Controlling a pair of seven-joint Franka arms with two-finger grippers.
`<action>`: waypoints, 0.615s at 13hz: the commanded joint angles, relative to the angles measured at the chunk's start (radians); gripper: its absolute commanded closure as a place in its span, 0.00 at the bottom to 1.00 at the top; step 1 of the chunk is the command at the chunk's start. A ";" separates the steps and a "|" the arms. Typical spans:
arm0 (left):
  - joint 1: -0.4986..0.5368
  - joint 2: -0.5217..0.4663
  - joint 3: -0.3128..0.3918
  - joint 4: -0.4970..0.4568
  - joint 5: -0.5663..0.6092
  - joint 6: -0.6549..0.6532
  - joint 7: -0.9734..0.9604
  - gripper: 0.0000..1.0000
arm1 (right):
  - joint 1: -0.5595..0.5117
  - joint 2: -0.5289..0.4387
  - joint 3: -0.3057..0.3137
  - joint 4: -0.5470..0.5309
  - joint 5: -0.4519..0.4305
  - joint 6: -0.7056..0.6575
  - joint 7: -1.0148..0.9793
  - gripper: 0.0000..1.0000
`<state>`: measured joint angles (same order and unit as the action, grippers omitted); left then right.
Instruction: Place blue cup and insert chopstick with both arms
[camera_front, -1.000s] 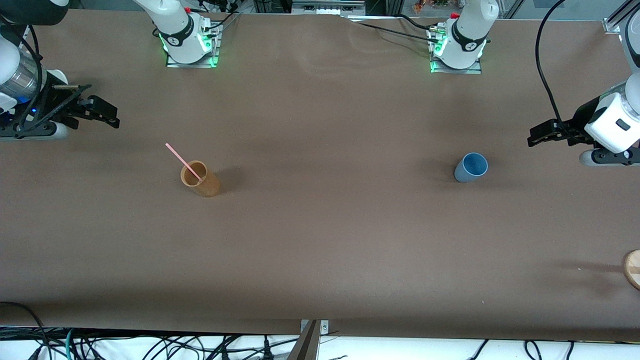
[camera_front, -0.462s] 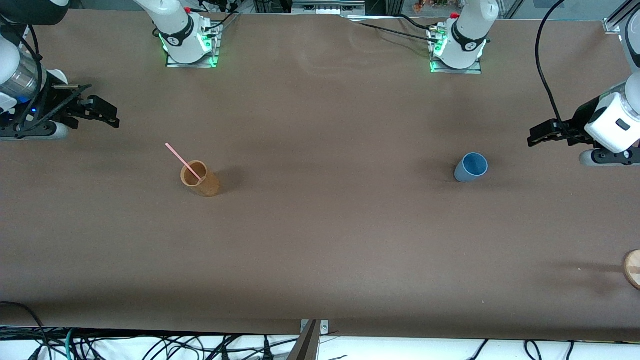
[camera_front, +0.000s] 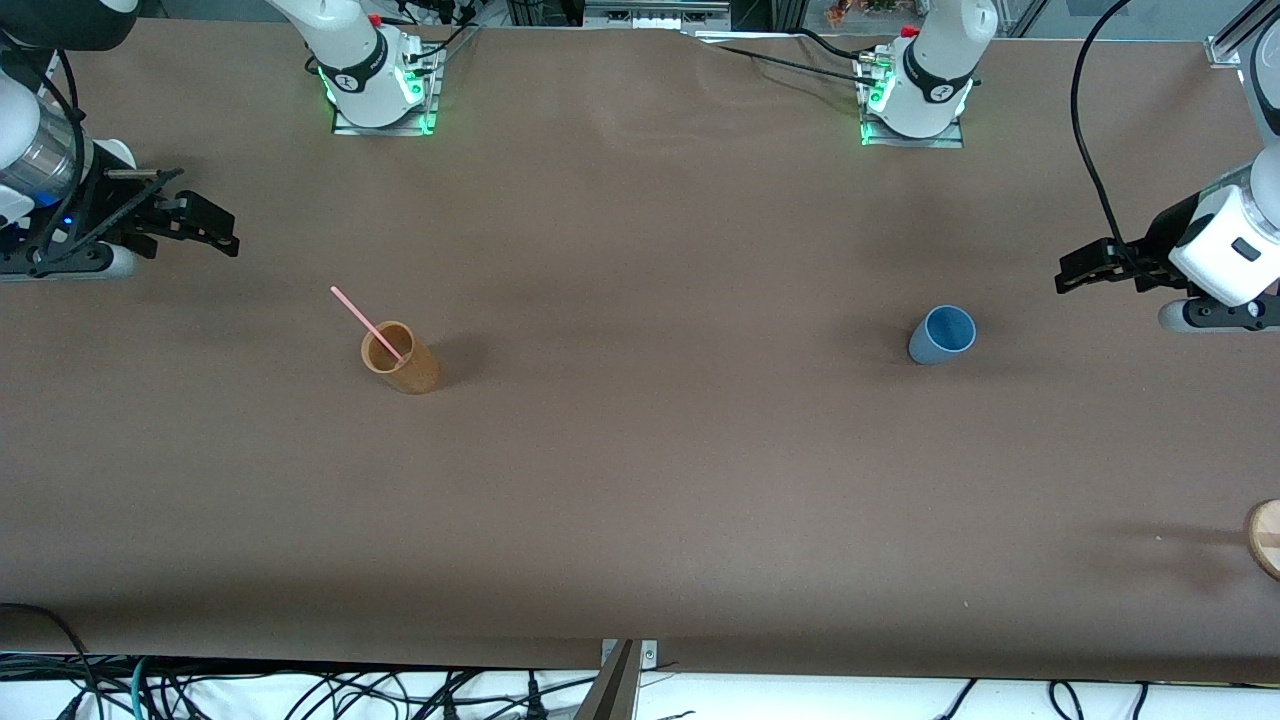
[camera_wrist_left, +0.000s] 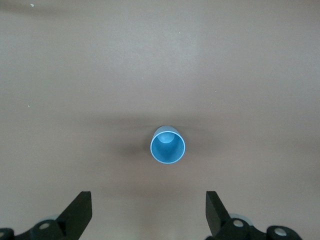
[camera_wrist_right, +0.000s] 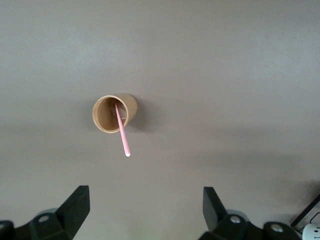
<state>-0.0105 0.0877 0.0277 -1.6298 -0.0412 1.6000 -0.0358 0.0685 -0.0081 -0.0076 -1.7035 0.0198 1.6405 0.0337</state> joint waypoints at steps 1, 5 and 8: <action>0.006 0.003 -0.006 0.008 0.018 0.006 0.011 0.00 | -0.009 -0.003 0.006 0.001 -0.012 -0.001 -0.008 0.00; 0.006 0.003 -0.006 0.008 0.021 0.006 0.002 0.00 | -0.009 -0.003 0.006 0.001 -0.012 -0.001 -0.008 0.00; 0.012 0.015 -0.003 0.008 0.014 0.006 0.004 0.00 | -0.009 -0.003 0.006 0.001 -0.012 -0.001 -0.008 0.00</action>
<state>-0.0063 0.0909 0.0285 -1.6298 -0.0412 1.6000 -0.0359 0.0685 -0.0081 -0.0076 -1.7035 0.0198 1.6405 0.0336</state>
